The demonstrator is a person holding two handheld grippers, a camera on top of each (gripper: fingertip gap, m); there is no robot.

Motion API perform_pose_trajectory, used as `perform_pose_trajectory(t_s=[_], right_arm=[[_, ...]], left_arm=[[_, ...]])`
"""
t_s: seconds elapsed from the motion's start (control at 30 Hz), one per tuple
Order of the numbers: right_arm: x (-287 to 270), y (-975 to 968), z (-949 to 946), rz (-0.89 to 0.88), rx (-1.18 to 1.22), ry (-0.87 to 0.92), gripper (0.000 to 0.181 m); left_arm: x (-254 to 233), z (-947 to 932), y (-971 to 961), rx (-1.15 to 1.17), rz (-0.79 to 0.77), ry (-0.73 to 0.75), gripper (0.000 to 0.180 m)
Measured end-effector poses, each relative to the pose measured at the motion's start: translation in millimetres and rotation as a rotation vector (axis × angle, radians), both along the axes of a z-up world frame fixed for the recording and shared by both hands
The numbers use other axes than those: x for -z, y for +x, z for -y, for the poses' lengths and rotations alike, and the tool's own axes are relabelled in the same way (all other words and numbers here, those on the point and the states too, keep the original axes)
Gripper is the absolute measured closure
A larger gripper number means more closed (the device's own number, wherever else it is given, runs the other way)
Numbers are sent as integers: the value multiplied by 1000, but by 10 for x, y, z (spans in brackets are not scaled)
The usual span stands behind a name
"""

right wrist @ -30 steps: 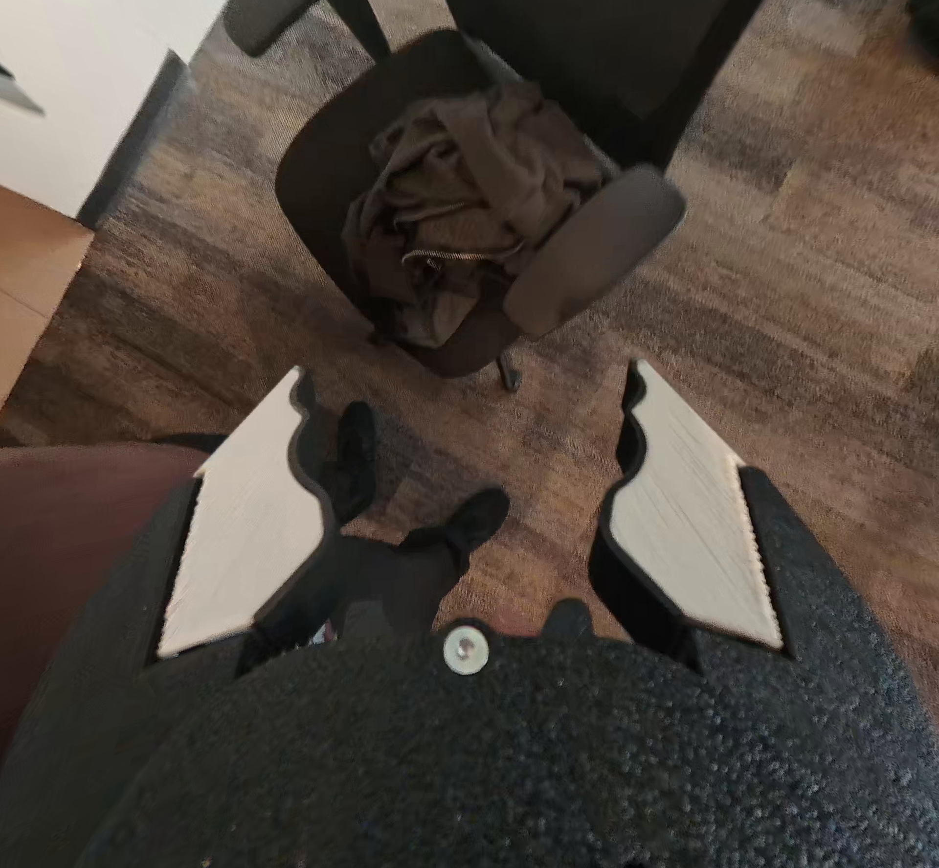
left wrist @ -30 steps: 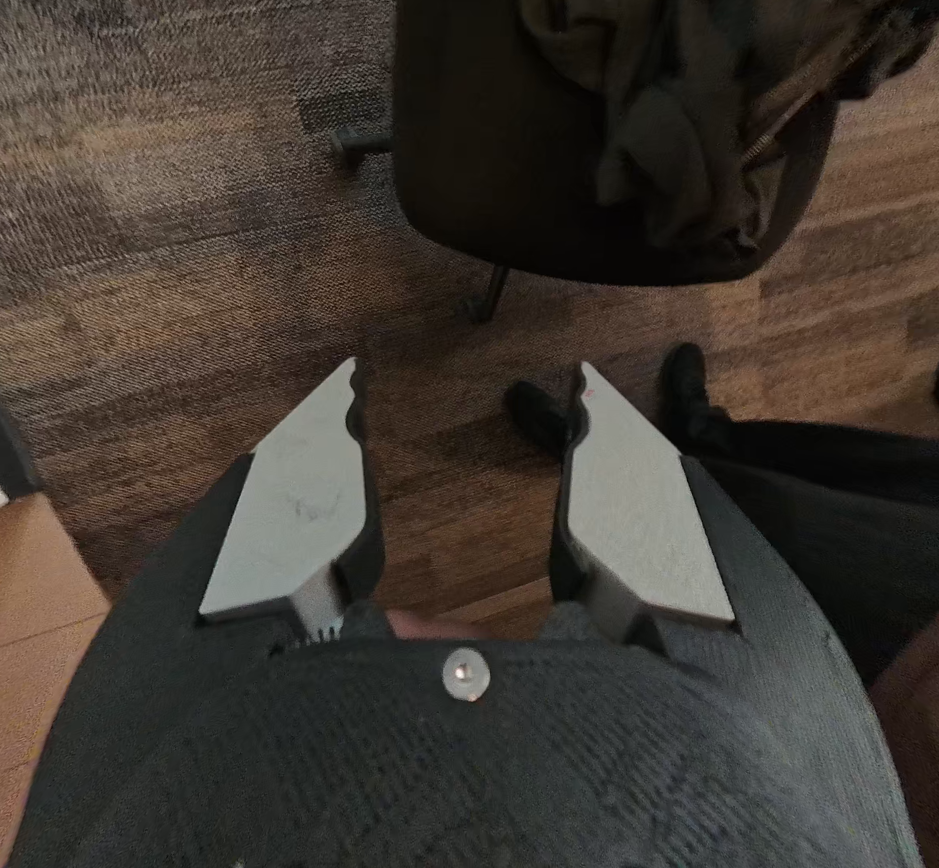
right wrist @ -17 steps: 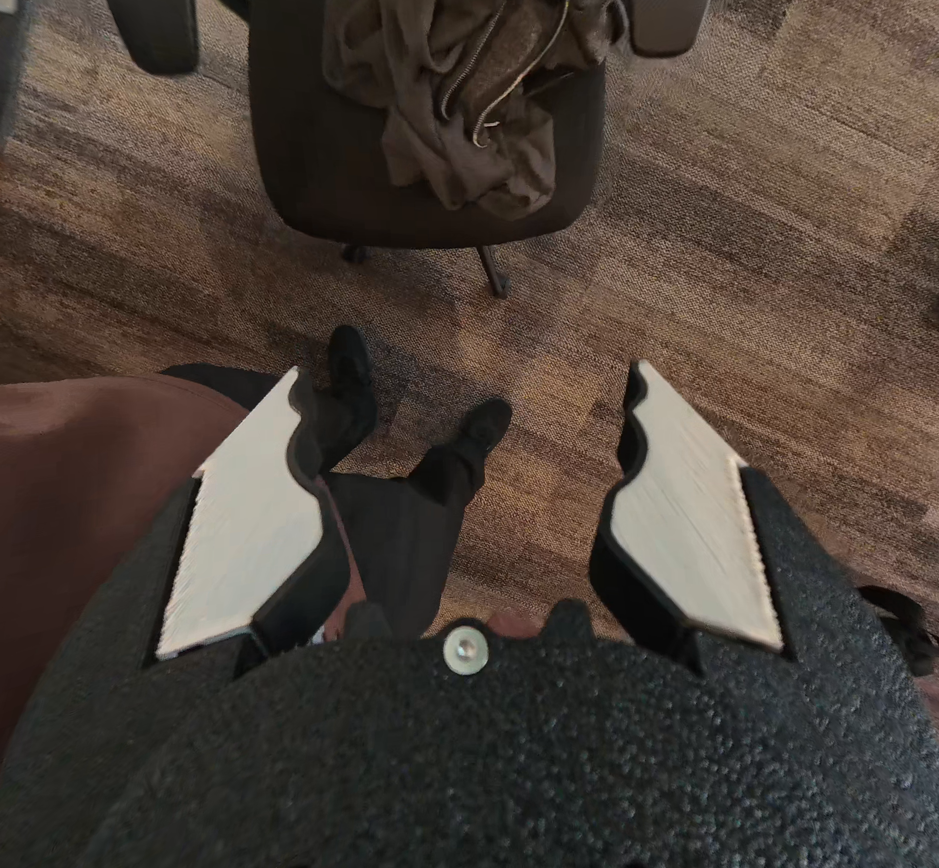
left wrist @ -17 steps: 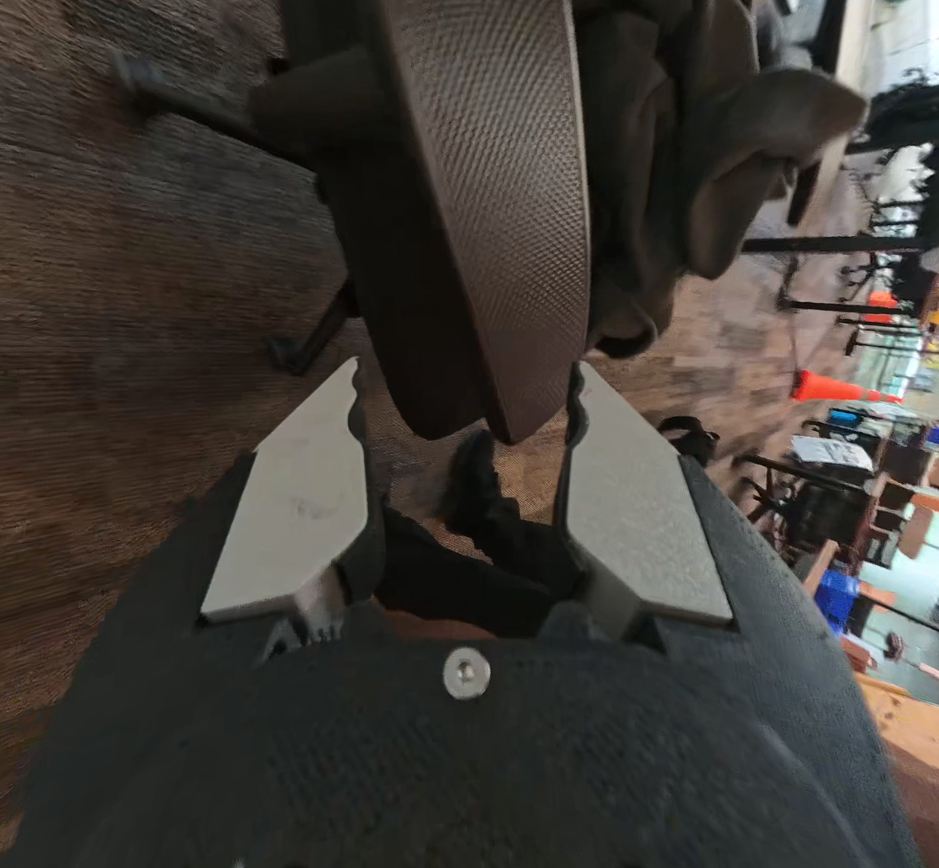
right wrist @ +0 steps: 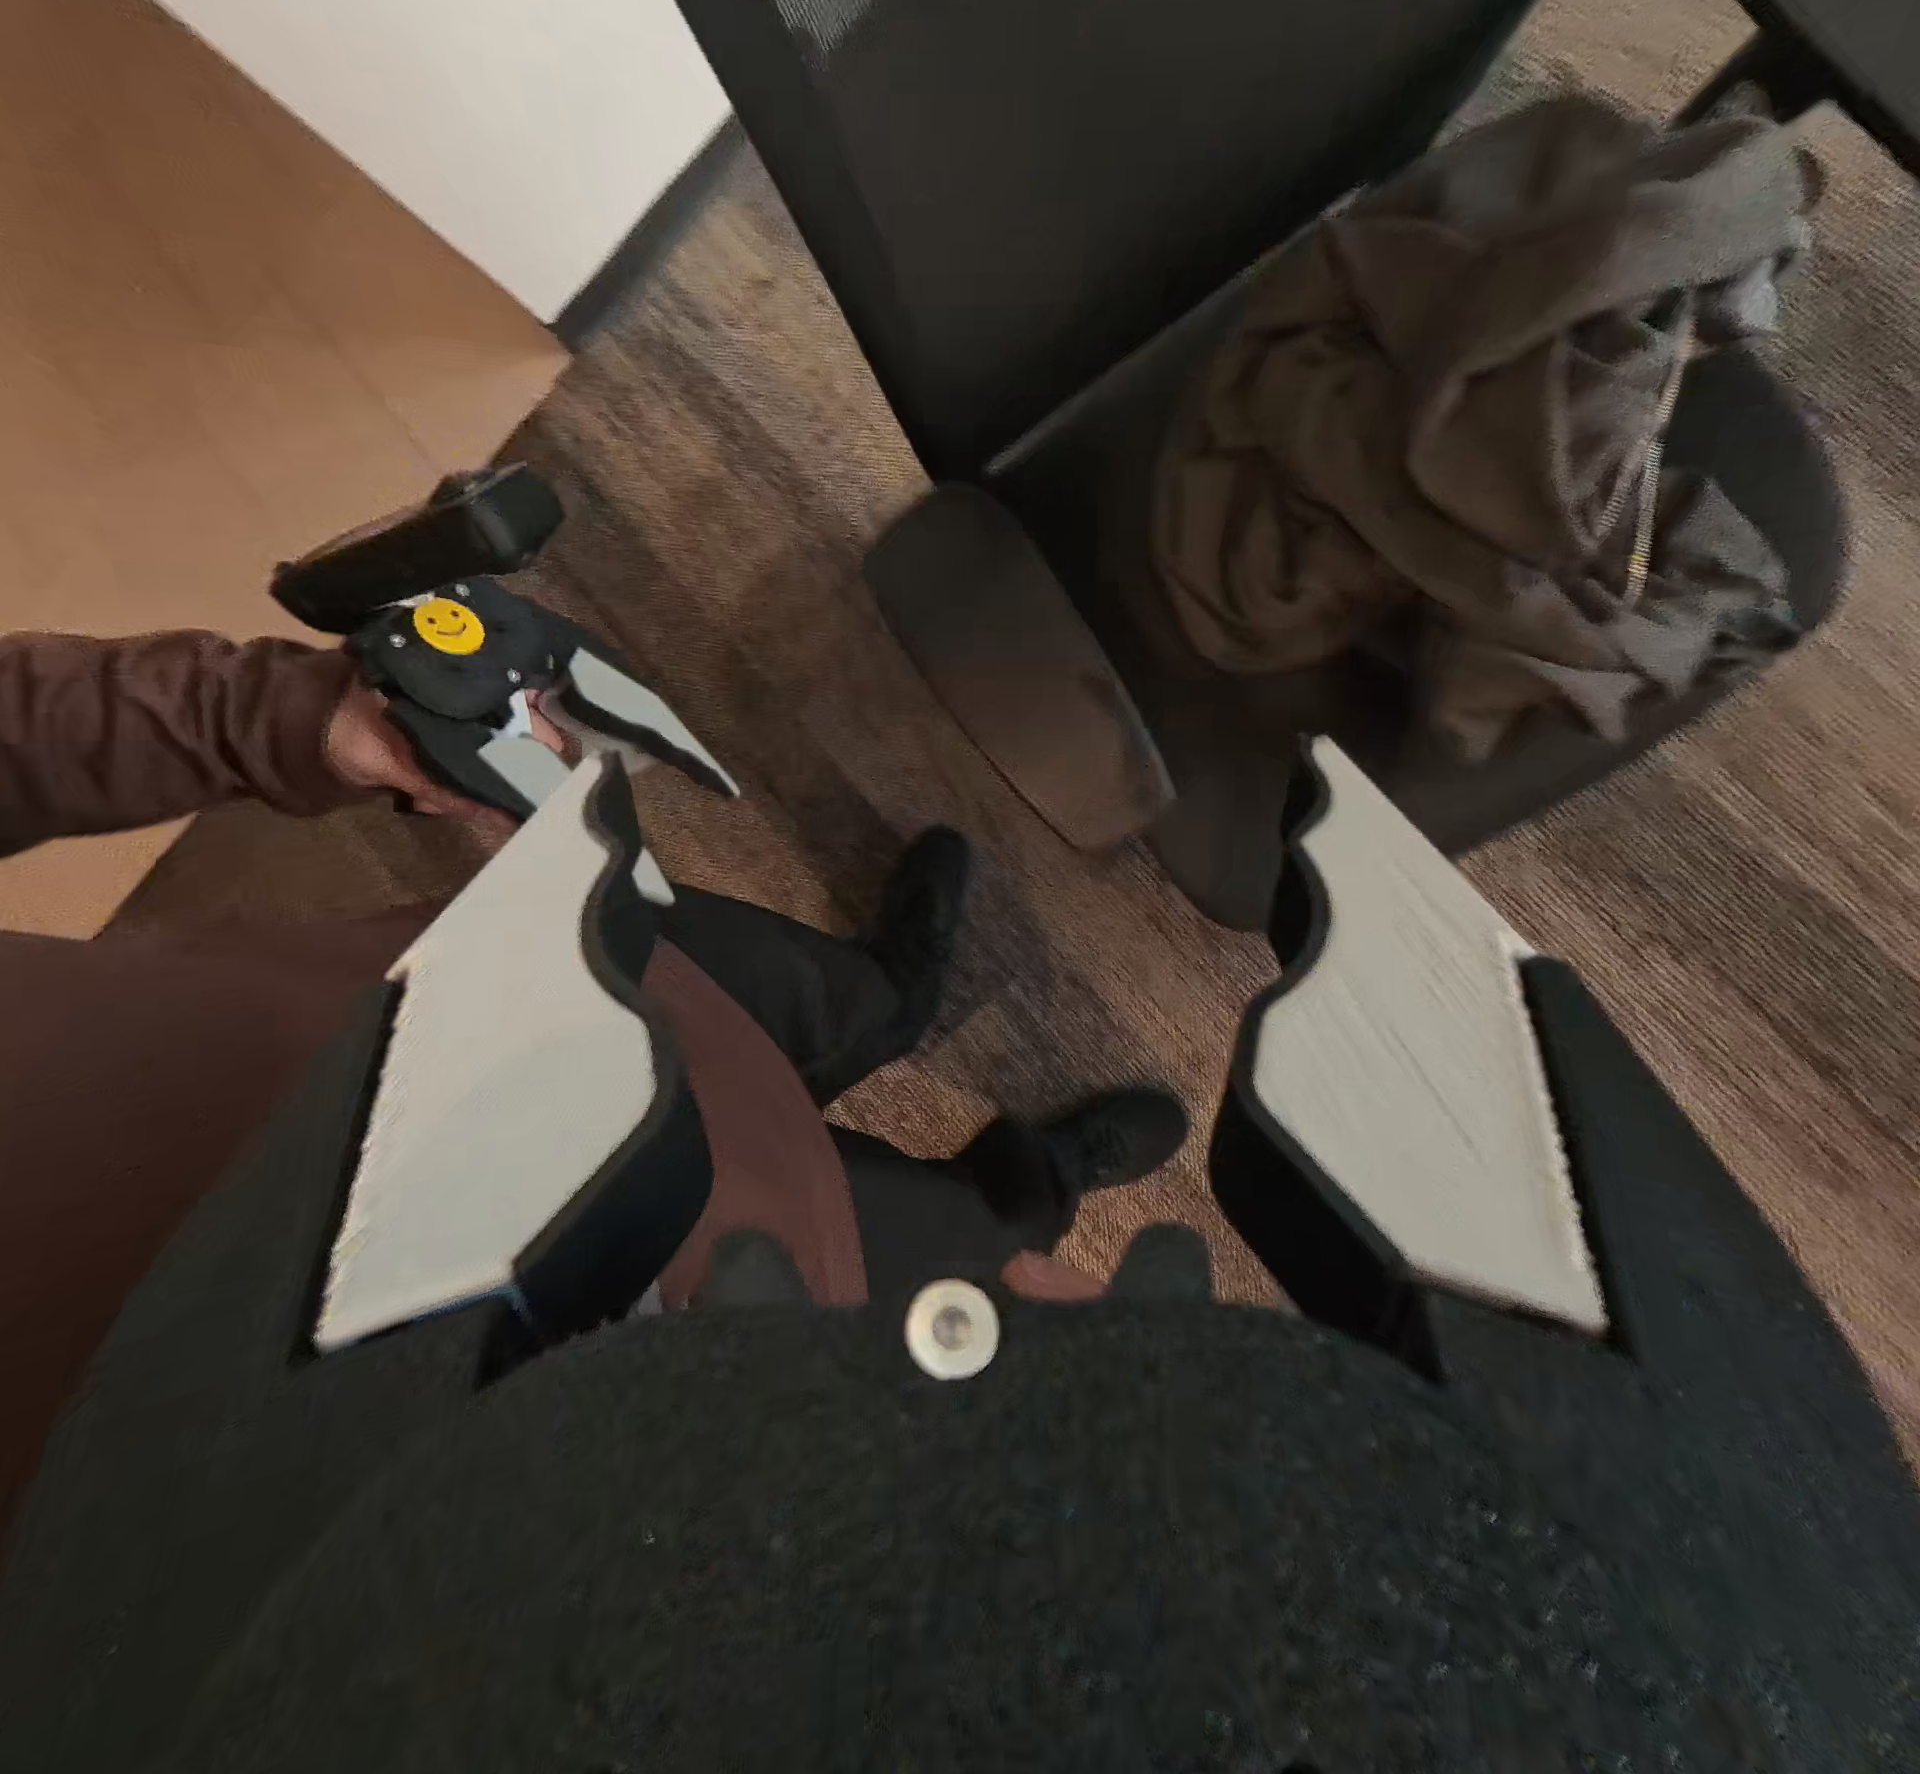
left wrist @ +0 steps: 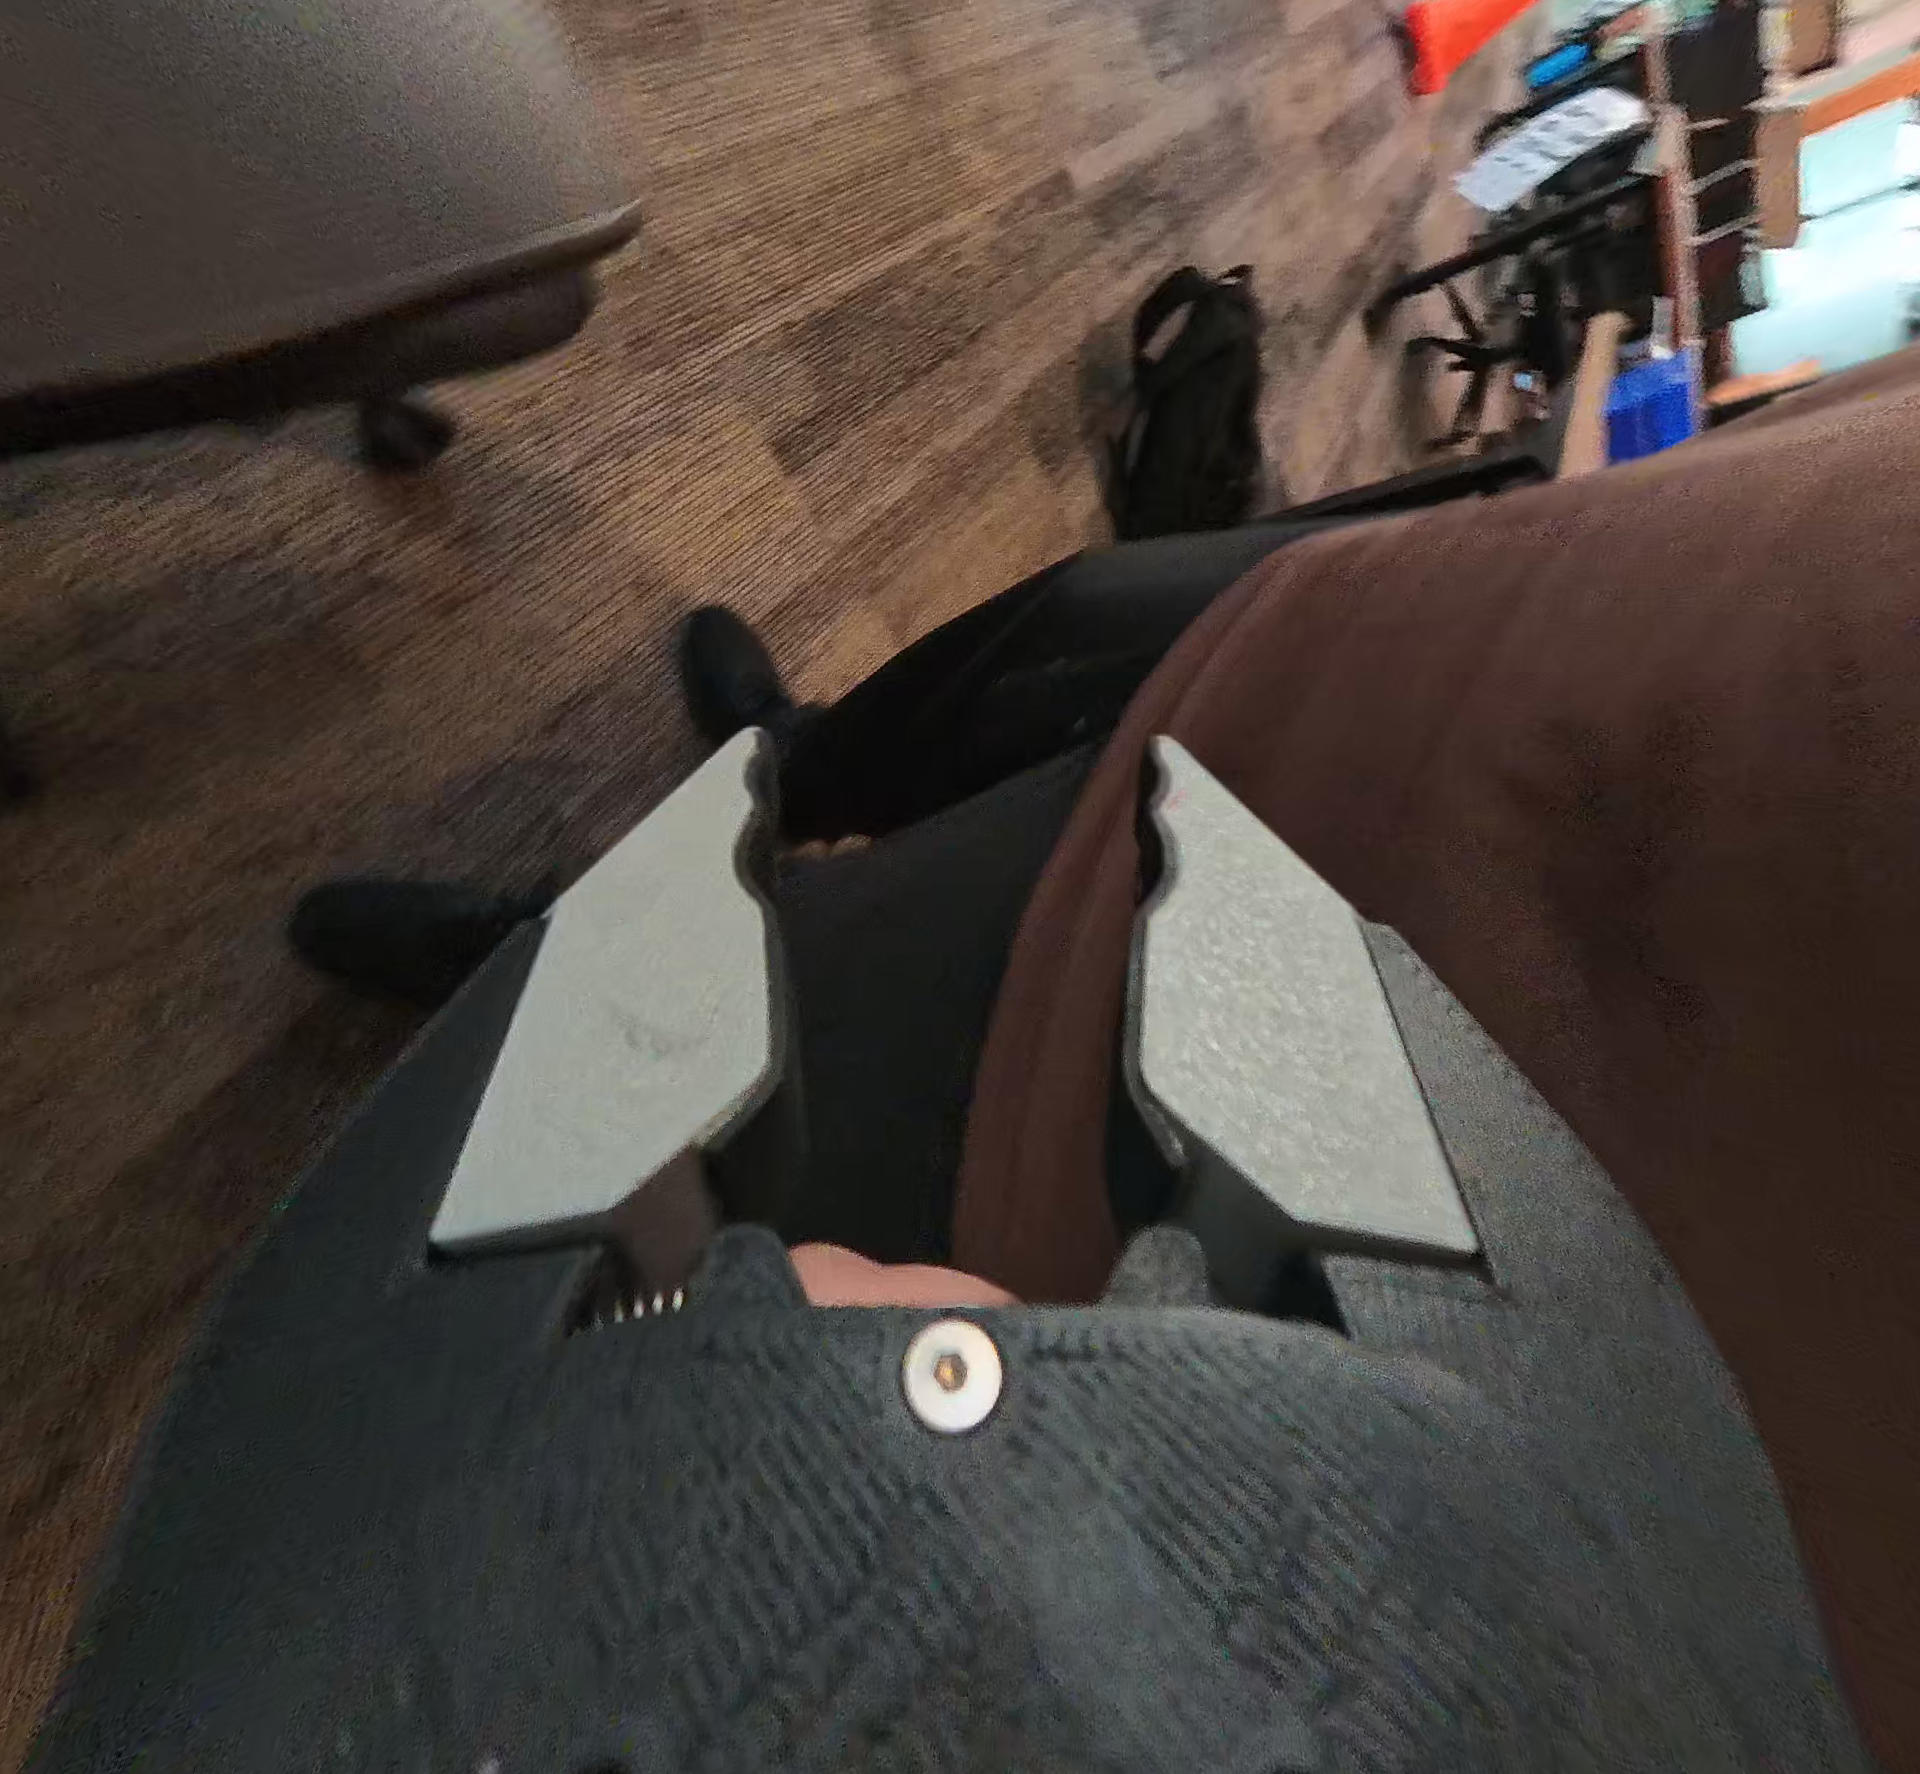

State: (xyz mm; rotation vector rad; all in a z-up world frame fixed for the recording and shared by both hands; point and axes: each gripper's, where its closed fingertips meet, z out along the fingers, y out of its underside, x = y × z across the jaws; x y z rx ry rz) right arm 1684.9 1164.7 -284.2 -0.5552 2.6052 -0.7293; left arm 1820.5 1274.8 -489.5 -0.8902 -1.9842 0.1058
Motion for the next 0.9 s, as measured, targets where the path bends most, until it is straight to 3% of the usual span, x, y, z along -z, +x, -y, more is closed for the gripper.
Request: perform_pose_trajectory(t_s=[0.2, 0.33, 0.5, 0.57, 0.63, 0.9], right_arm=[[-84, 729, 65, 93, -159, -52, 65], [-22, 1137, 94, 30, -349, -123, 81], [204, 1266, -106, -77, -576, -149, 79], [339, 1099, -188, -163, -612, -141, 98], [441, 896, -286, -213, -645, -122, 139], [502, -234, -618, -206, -671, -6, 145]], left_arm=[[-32, 550, 1302, -271, 167, -95, 115], [-192, 890, 1781, -424, 216, -122, 114], [-296, 969, 1700, -422, 200, -122, 114], [-283, 880, 1576, -381, 199, -122, 114], [-237, 732, 1449, -340, 200, -103, 114], [0, 42, 1085, -226, 204, 28, 116]])
